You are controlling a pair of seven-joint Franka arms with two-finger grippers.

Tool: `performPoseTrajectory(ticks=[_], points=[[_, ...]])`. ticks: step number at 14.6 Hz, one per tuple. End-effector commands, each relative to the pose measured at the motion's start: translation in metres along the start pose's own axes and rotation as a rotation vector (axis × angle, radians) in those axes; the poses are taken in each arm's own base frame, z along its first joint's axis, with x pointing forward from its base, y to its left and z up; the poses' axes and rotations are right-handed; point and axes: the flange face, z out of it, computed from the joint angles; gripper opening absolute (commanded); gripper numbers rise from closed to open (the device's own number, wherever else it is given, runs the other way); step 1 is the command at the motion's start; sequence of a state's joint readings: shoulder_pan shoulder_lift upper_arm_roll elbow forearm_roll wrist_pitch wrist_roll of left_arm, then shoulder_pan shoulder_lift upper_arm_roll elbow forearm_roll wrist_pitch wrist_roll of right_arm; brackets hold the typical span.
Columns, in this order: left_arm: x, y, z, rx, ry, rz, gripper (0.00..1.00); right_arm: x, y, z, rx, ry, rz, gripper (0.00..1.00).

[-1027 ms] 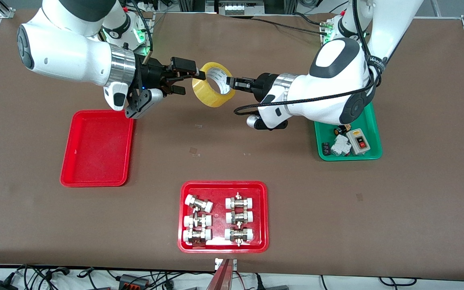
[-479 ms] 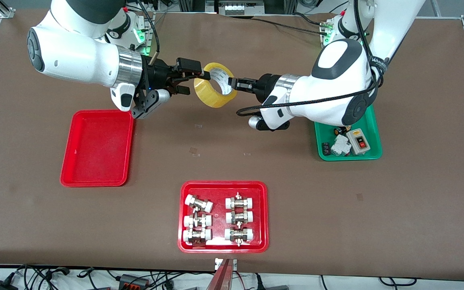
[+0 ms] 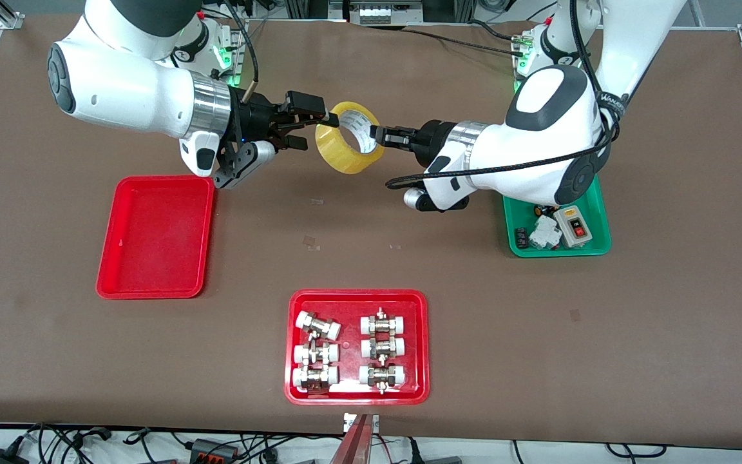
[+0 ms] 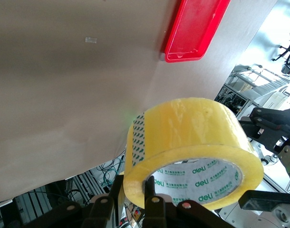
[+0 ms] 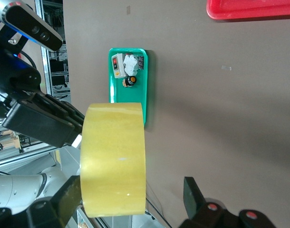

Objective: Left arm passes tape to right arm into tray
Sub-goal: 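Close the right gripper on the tape roll held by the left gripper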

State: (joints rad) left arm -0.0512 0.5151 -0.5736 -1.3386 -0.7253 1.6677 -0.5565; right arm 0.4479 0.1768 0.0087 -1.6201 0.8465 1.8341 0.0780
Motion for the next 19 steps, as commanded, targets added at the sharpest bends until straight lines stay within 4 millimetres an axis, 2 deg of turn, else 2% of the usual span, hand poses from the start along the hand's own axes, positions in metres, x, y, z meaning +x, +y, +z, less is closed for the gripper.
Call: performPoseTrajectory(ticks=[1,10,14,16,19], points=[[-0.0080,0.0061,-0.0077,-0.024,-0.021,0.029,0.00,0.0019,-0.0061,-0.0002,0.018,0.007,0.009,0.95],[-0.0081,0.0060,-0.0076,-0.023,-0.022,0.034,0.00,0.0016,-0.0098,0.0015,0.021,0.014,0.000,0.95],[-0.0079,0.0056,-0.0070,-0.022,-0.023,0.036,0.00,0.0033,-0.0085,0.0057,0.019,0.009,-0.001,0.90],[-0.0074,0.0046,-0.0086,-0.023,-0.022,0.034,0.00,0.0030,-0.0089,0.0063,0.018,0.008,-0.005,0.78],[-0.0080,0.0048,-0.0088,-0.022,-0.025,0.035,0.00,0.0028,-0.0089,0.0065,0.018,0.007,-0.005,0.40]])
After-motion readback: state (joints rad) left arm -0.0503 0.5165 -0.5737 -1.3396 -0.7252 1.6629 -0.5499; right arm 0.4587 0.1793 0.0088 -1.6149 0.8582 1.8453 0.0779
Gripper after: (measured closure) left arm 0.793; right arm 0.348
